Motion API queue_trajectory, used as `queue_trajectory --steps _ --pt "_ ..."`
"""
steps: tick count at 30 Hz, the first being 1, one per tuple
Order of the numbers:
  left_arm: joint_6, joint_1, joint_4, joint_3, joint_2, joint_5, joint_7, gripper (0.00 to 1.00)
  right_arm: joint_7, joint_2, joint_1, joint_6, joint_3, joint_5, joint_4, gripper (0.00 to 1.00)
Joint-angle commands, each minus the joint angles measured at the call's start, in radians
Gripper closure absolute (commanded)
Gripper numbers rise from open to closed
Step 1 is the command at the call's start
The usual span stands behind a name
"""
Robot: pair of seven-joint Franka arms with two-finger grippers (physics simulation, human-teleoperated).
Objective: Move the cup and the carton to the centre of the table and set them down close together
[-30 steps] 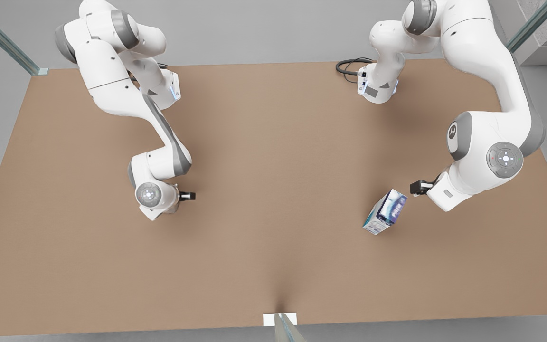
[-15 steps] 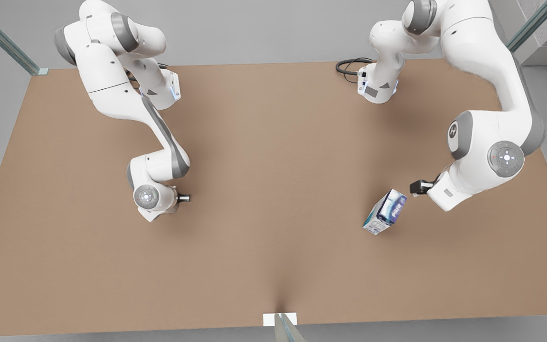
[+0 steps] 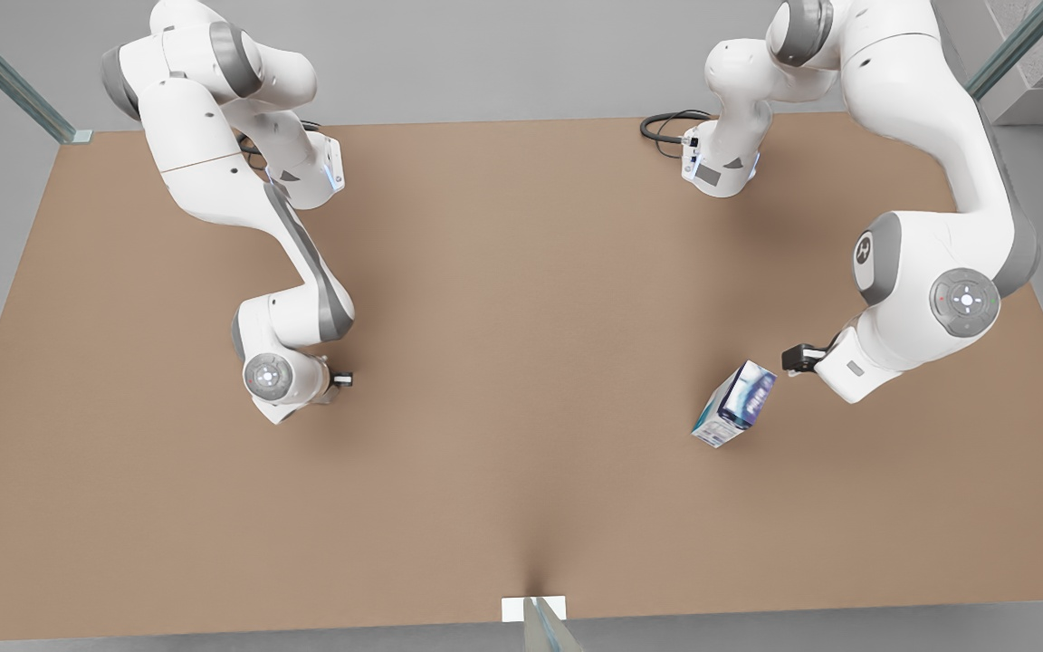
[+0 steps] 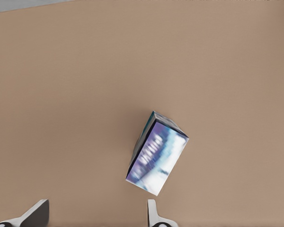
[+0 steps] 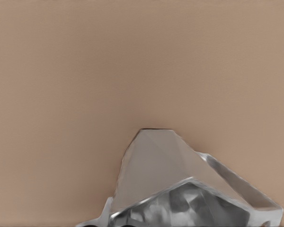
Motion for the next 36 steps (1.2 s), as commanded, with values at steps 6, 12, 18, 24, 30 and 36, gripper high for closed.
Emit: queue_trajectory --steps 6,12,18,24,30,36 --pt "0.0 0.0 0.0 0.002 -0.002 0.002 0.002 0.0 -0.003 -0.025 0.009 -0.029 0.005 0.0 0.053 0.79" --pt "0.002 0.0 0.0 0.002 0.0 0.002 0.003 0.0 0.005 -0.014 0.064 -0.02 0.046 0.022 0.139 0.79" --pt "0.003 0.002 0.0 0.011 0.001 -0.002 0.003 0.0 0.017 0.015 0.089 -0.013 0.074 0.092 0.212 0.79" --pt "0.009 0.002 0.0 0.012 0.001 -0.002 0.003 0.0 0.051 0.113 0.227 -0.026 0.068 0.106 0.415 0.79" --pt "0.014 0.002 0.0 0.012 0.005 -0.002 0.003 0.0 0.089 0.259 0.339 -0.02 0.034 0.105 0.633 0.79" --pt "0.015 0.002 -0.002 0.012 0.006 0.0 0.003 0.0 0.151 0.428 0.434 0.007 -0.009 0.105 0.855 0.79"
